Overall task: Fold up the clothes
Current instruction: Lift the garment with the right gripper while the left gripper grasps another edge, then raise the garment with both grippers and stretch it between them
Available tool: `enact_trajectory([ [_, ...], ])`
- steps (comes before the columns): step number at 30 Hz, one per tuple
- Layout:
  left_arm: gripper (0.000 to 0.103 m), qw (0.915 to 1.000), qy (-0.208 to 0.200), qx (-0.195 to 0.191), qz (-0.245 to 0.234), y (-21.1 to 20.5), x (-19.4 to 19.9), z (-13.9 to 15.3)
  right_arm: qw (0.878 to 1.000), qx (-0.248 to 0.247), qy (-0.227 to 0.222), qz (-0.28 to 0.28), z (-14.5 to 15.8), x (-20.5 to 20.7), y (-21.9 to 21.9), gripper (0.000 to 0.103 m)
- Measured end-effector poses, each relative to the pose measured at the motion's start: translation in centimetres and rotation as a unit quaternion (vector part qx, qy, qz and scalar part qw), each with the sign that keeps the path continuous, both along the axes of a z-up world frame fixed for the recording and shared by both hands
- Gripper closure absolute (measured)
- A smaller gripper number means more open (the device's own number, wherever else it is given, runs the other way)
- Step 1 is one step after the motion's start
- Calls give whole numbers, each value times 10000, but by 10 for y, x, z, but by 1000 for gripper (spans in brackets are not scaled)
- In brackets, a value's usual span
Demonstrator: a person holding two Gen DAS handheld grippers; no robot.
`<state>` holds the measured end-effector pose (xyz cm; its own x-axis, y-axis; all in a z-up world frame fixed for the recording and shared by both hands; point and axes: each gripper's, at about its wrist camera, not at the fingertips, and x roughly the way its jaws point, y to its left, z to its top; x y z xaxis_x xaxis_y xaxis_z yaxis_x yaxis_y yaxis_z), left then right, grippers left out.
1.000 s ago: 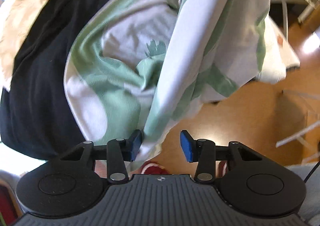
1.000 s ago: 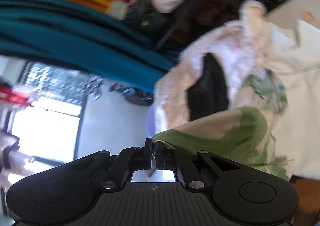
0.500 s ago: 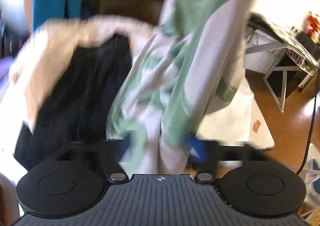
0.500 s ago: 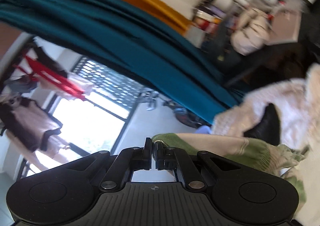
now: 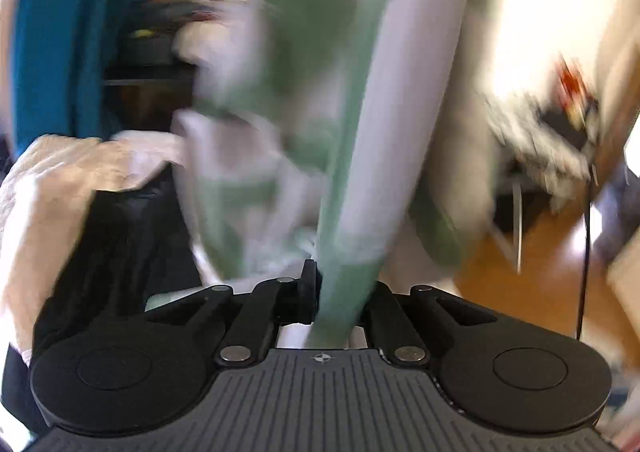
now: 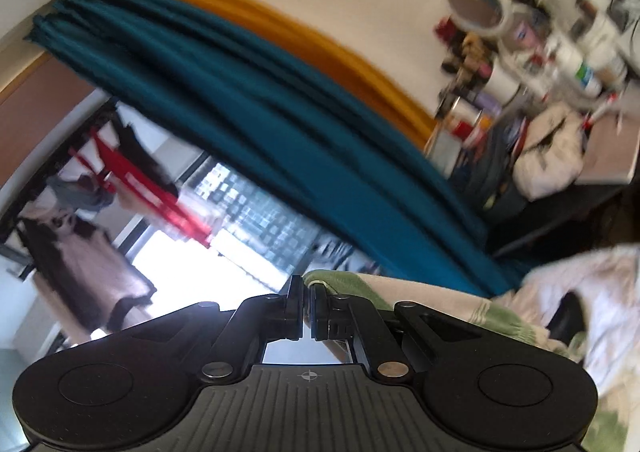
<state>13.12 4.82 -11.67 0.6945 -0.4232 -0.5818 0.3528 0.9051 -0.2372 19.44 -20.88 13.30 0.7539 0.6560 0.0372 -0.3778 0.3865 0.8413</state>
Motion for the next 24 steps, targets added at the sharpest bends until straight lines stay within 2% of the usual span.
enact_trajectory([
  [2,100,9988,-319,236,302,20,16,28,9995,-14,-8,-310,7,10,-16,100],
  [4,100,9956,-713,340,513,34,23,68,9983,66,-93,-578,16,19,-32,100],
  [8,99,9830,-1506,517,916,63,37,150,9932,422,-373,-1014,29,24,-59,100],
  [10,98,9817,-1628,624,762,67,38,175,9902,548,-522,-1175,29,22,-68,100],
  [12,98,9821,-1584,919,441,65,42,182,9882,633,-494,-1307,17,20,-75,100],
  [14,98,9785,-1467,1425,269,61,45,163,9881,643,-193,-1383,-8,19,-79,100],
  [16,98,9801,-994,1714,97,59,46,122,9873,554,354,-1443,-47,16,-81,100],
  [18,98,9808,-379,1911,-57,59,45,76,9816,335,1117,-1513,-96,10,-81,100],
  [20,98,9791,343,1999,-139,60,41,24,9686,118,1957,-1530,-153,0,-78,100],
  [22,98,9745,983,2017,-72,62,35,-25,9494,-146,2770,-1471,-212,-13,-72,100],
  [24,95,9751,1143,1894,-170,59,17,-59,9268,-649,3417,-1417,-267,-28,-64,100],
])
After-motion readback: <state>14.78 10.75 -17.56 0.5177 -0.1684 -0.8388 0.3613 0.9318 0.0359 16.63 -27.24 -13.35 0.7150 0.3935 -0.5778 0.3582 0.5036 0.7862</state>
